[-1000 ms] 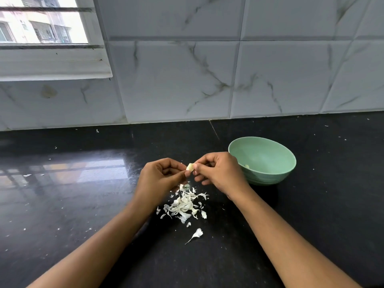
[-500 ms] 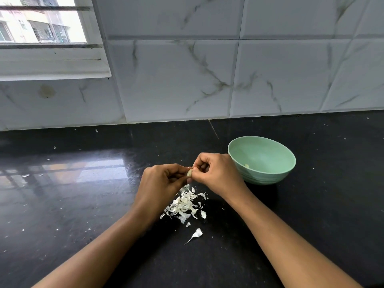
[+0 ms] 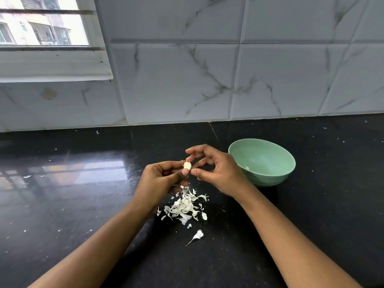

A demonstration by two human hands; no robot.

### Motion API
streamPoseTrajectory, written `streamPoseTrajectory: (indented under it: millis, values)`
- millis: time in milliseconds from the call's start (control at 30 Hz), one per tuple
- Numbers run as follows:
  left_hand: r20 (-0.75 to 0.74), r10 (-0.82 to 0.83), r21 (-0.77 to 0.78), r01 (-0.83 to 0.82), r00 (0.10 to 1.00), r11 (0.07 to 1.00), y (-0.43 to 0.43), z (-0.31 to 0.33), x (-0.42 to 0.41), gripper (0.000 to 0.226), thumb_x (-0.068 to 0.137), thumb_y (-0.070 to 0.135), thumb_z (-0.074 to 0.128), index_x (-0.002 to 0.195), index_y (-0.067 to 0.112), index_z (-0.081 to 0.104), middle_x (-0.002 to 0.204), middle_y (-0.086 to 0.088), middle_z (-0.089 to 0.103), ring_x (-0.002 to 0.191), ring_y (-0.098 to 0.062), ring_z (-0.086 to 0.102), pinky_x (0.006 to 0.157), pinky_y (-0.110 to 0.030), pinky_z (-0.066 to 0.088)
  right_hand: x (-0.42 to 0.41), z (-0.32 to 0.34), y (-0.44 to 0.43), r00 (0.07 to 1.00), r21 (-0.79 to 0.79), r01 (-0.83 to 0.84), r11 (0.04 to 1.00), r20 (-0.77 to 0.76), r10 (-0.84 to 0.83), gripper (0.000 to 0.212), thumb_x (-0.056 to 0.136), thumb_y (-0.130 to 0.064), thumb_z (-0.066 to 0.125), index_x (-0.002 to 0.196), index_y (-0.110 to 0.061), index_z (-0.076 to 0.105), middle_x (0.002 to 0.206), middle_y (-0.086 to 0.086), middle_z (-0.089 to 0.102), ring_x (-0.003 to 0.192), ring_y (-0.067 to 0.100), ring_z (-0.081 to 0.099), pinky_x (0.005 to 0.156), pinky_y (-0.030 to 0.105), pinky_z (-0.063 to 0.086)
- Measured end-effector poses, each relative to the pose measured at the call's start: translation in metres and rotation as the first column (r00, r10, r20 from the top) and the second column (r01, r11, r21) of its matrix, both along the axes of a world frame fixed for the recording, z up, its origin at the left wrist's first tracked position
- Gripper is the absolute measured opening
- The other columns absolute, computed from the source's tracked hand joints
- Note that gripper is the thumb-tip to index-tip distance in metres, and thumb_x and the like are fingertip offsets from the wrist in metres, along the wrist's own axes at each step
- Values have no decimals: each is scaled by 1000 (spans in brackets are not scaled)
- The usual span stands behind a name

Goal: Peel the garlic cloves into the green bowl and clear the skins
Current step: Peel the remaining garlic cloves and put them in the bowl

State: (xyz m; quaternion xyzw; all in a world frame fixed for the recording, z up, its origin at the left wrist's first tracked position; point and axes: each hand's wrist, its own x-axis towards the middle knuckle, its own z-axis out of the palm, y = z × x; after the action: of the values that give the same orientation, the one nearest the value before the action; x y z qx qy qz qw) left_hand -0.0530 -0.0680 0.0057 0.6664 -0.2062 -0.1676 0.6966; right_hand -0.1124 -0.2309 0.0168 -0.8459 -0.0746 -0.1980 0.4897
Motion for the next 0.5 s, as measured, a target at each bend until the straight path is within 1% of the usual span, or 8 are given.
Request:
streamPoseTrajectory:
  millis: [67,100,233,267,367,500]
  values:
    - [-12,-13,10,13,1000,1000,0,0,-1,17,83,4,67,98,10,71,68,-3,71,56,-9,65,52,-19,52,1,0,1,999,-65,13,998,37,-10,48,78,-3,74,117,-26,57,96,-8,67,81,10,68,71,20,54]
    - [-13,-22,15,23,1000,1000,0,1,-1,16,83,4,66,97,10,71,68,-3,70,56,-10,64,53,-20,53,1,0,1,999,-77,18,997,47,-14,49,77,-4,75,117,-27,56,94,-8,66,80,10,68,69,20,54]
    - [-4,-49,26,49,999,998,0,1,-1,15,84,4,64,93,14,71,67,-2,69,58,-10,65,56,-22,54,0,1,1,997,-66,4,998,71,1,54,76,-2,75,115,-32,53,88,-7,63,77,11,67,68,26,57]
    - [2,-51,32,51,999,998,0,1,-1,15,84,4,64,93,14,71,67,-1,68,58,-10,65,56,-22,54,0,1,0,997,-77,4,997,74,2,55,76,-2,75,115,-33,52,88,-6,62,78,10,66,67,26,58]
    - [15,-60,45,59,998,997,0,1,-1,14,85,4,64,93,13,71,65,-1,68,58,-10,65,57,-23,55,0,1,-1,997,-144,6,990,78,6,54,76,-5,75,119,-30,54,85,-8,59,80,7,62,65,21,55]
    - [19,-79,51,78,997,996,1,1,-1,13,86,3,63,93,10,70,64,-1,66,57,-11,64,56,-22,55,0,0,-4,998,-163,-16,986,63,27,53,78,-4,73,121,-28,53,83,-9,57,81,7,60,67,20,54]
